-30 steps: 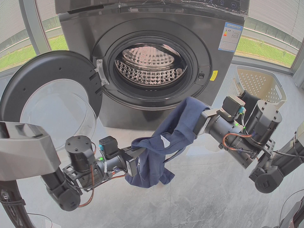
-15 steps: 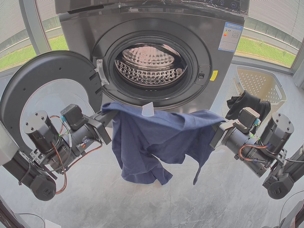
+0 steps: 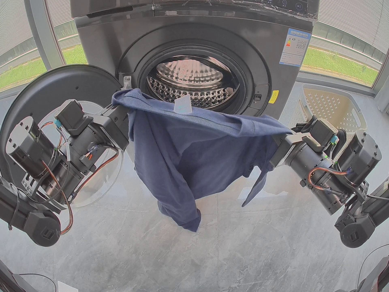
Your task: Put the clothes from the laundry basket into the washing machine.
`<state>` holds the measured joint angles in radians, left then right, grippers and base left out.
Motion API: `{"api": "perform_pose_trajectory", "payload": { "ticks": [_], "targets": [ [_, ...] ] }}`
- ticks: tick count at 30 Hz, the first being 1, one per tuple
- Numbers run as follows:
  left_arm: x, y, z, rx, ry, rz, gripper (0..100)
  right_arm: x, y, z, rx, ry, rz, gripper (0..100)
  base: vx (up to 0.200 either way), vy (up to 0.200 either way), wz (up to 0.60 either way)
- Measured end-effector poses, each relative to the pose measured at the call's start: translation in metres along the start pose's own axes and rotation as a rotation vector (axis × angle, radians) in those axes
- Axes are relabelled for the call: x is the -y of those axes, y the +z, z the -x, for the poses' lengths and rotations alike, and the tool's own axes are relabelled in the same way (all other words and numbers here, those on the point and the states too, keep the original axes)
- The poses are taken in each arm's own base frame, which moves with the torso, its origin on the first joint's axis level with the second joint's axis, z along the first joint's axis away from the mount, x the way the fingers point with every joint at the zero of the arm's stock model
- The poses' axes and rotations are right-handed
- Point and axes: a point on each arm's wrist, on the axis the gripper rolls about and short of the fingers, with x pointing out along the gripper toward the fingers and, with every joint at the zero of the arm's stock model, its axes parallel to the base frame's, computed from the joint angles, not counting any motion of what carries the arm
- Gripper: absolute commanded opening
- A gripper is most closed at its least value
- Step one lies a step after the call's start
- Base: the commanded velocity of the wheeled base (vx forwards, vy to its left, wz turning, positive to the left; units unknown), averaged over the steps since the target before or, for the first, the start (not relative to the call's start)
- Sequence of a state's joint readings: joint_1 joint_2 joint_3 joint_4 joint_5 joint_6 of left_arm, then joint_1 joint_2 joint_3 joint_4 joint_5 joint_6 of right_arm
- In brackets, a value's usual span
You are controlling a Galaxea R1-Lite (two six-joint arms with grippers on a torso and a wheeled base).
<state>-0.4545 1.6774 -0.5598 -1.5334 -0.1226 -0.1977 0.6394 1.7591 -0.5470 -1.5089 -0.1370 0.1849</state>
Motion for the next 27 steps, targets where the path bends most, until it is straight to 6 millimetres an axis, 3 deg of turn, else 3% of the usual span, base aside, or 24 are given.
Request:
{"api": "perform_pose_trajectory", "payload": {
  "ticks": [14, 27],
  "targets": [
    [0.005, 0.003, 0.001, 0.007, -0.017, 0.001, 0, -0.004, 0.028, -0.01, 0.122, 0.011, -0.013, 0, 0.0, 0.0, 0.0],
    [0.032, -0.019, -0.001, -0.067, -0.119, 0.031, 0, -0.005, 0.017, -0.008, 0.081, 0.018, -0.044, 0, 0.0, 0.0, 0.0]
  ]
}}
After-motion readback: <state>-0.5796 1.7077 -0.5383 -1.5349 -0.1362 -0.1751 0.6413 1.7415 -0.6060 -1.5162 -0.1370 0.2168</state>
